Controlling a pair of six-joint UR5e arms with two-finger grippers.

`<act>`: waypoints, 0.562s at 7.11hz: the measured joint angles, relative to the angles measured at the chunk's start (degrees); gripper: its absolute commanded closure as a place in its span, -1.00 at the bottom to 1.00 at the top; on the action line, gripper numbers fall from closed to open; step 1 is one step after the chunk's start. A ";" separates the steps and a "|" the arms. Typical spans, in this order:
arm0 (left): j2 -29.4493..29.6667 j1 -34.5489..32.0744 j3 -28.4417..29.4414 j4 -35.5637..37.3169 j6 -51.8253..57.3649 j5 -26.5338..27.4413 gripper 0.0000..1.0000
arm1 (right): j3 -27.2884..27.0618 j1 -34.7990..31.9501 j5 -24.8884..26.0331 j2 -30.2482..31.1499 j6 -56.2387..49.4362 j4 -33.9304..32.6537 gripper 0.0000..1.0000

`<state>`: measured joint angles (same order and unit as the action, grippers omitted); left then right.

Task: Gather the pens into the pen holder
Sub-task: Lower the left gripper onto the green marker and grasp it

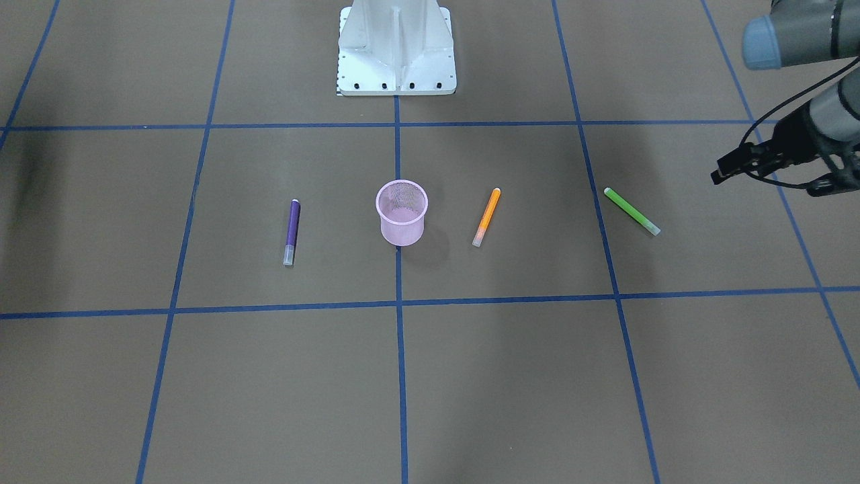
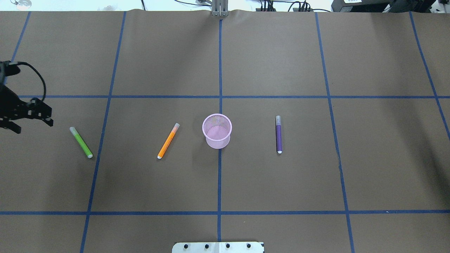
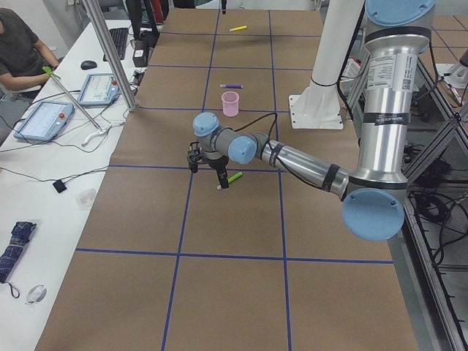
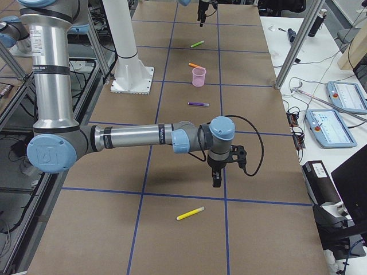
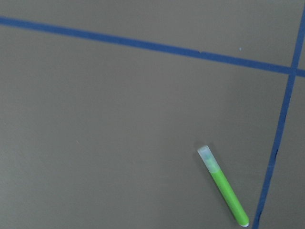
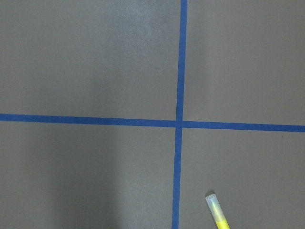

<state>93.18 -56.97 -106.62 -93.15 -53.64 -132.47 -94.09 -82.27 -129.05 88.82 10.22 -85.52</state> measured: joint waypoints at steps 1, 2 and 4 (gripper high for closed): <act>1.48 3.81 1.09 -1.33 -5.88 4.24 -0.96 | -0.01 0.54 0.06 -0.10 -0.01 0.08 -1.00; 2.49 5.61 3.15 -3.78 -9.90 6.31 -0.93 | -0.04 1.08 0.09 -0.17 0.00 0.43 -1.00; 3.43 7.88 7.24 -10.49 -18.07 7.70 -0.81 | -0.04 1.82 0.05 -0.22 0.11 1.44 -1.00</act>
<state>96.61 -49.09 -99.38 -103.65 -71.71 -124.77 -94.14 -80.46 -128.99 88.60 10.33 -84.08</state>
